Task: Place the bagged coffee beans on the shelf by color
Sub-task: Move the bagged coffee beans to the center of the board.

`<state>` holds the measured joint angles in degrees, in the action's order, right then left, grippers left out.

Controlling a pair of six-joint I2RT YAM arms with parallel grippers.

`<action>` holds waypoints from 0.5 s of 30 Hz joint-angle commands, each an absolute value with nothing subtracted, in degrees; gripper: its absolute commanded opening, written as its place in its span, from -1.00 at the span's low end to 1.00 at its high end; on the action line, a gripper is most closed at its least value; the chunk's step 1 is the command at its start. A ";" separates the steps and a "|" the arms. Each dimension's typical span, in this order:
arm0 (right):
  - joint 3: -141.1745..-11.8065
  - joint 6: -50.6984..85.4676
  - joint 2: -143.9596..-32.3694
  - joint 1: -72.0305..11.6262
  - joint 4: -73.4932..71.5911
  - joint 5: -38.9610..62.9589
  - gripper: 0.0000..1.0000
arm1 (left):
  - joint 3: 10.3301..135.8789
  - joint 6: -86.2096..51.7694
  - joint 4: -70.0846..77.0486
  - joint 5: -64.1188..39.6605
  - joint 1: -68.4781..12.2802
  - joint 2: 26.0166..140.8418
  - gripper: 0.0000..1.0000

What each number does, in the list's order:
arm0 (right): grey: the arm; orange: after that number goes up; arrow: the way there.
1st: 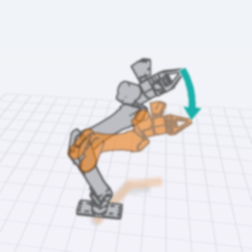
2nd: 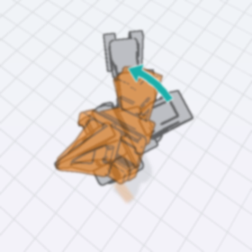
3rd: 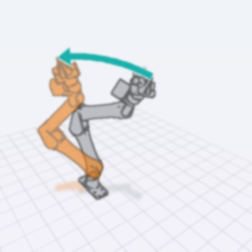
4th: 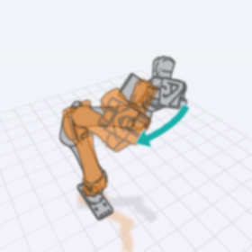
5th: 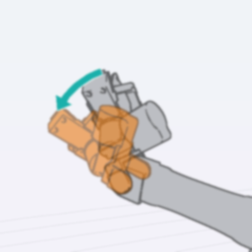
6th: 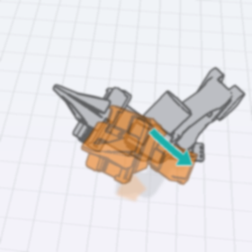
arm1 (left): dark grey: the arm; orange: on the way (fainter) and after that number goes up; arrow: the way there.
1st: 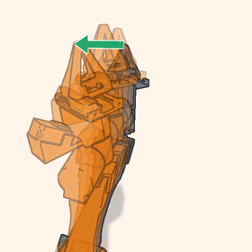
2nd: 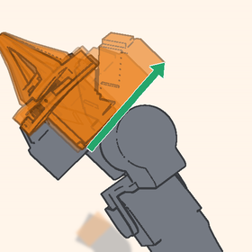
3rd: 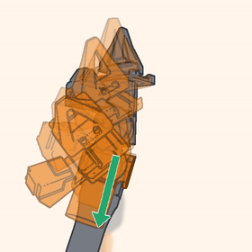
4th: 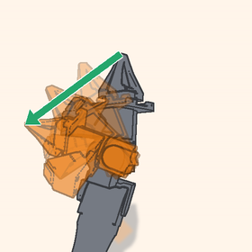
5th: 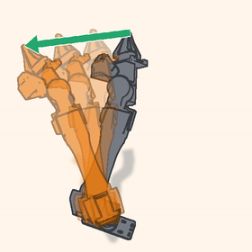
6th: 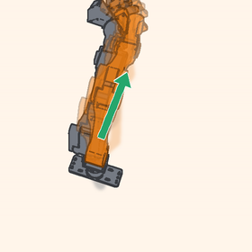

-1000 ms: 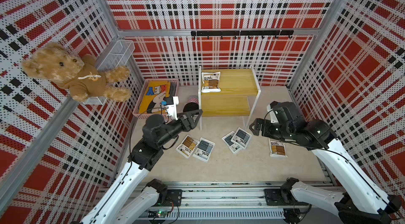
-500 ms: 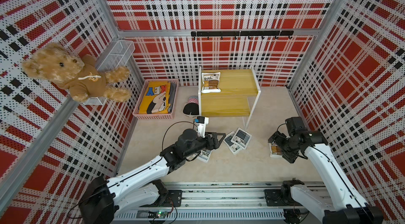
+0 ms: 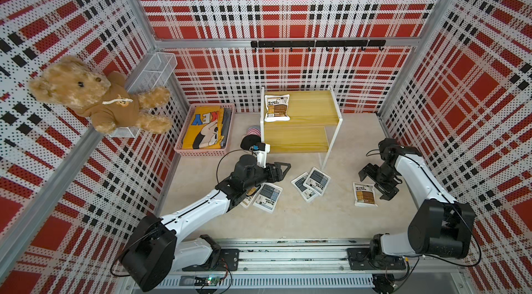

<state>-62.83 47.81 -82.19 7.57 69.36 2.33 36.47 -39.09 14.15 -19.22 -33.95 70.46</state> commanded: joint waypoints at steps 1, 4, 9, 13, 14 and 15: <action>-62.94 45.76 -82.34 7.73 69.34 0.95 0.99 | 37.78 -36.20 15.12 -23.02 -32.04 71.58 0.55; -62.15 45.44 -84.46 7.74 68.35 0.60 0.99 | 38.39 -35.79 15.38 -24.70 -30.91 72.98 0.55; -62.56 44.18 -89.38 7.76 65.55 1.19 0.99 | 40.36 -34.04 13.60 -25.32 -30.61 73.93 0.55; -62.70 42.74 -91.69 7.74 63.19 2.62 0.99 | 41.03 -34.01 12.93 -25.10 -30.08 74.35 0.55; -62.39 42.33 -92.09 7.75 62.78 3.14 0.99 | 41.13 -34.24 13.01 -24.98 -30.06 74.44 0.55; -61.79 41.95 -92.59 7.74 62.17 4.07 0.99 | 41.22 -34.59 13.01 -24.90 -30.09 74.55 0.55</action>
